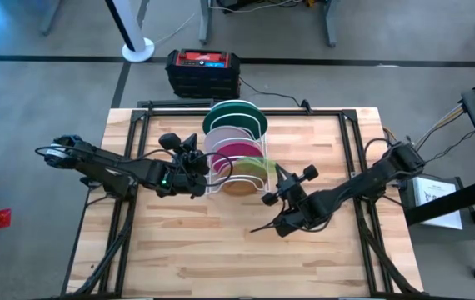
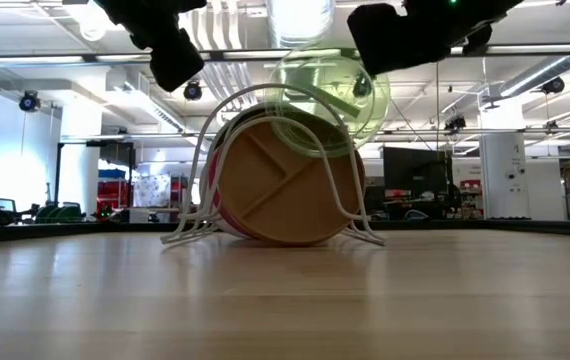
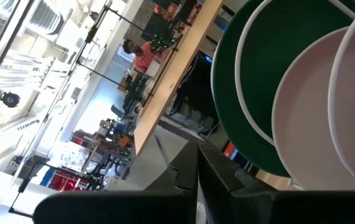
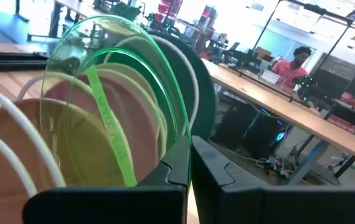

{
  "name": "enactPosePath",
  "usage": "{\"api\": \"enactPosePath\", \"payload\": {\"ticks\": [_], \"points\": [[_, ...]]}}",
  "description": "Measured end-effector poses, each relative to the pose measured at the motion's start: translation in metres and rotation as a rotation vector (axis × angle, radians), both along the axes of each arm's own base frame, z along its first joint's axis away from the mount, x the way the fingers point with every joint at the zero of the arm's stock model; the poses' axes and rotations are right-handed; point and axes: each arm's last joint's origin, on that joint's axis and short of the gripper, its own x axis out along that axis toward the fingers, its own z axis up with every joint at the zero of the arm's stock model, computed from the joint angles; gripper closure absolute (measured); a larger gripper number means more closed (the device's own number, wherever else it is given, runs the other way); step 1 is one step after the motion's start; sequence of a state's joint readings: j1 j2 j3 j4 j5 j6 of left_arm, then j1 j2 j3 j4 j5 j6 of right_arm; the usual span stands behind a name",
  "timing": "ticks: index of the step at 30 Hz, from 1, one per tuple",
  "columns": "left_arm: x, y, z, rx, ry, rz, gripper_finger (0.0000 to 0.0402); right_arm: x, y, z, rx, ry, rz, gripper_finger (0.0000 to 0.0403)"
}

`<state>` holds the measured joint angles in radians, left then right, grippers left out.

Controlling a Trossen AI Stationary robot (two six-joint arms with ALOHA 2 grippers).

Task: Sort dishes
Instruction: Put the light green plate in the dish rack

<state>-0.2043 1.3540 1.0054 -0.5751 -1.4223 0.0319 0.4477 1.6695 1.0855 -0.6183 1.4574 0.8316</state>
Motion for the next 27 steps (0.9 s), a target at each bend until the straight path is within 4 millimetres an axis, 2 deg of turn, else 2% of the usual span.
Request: {"api": "enactPosePath", "payload": {"ticks": [16, 27], "points": [[0.000, 0.000, 0.000, 0.000, 0.000, 0.000, 0.0401, 0.014, 0.006, -0.032, -0.053, 0.128, 0.012, 0.0403], [0.000, 0.000, 0.000, 0.000, 0.000, 0.000, 0.0401, 0.025, 0.001, -0.032, 0.049, 0.170, 0.058, 0.0403]]}}
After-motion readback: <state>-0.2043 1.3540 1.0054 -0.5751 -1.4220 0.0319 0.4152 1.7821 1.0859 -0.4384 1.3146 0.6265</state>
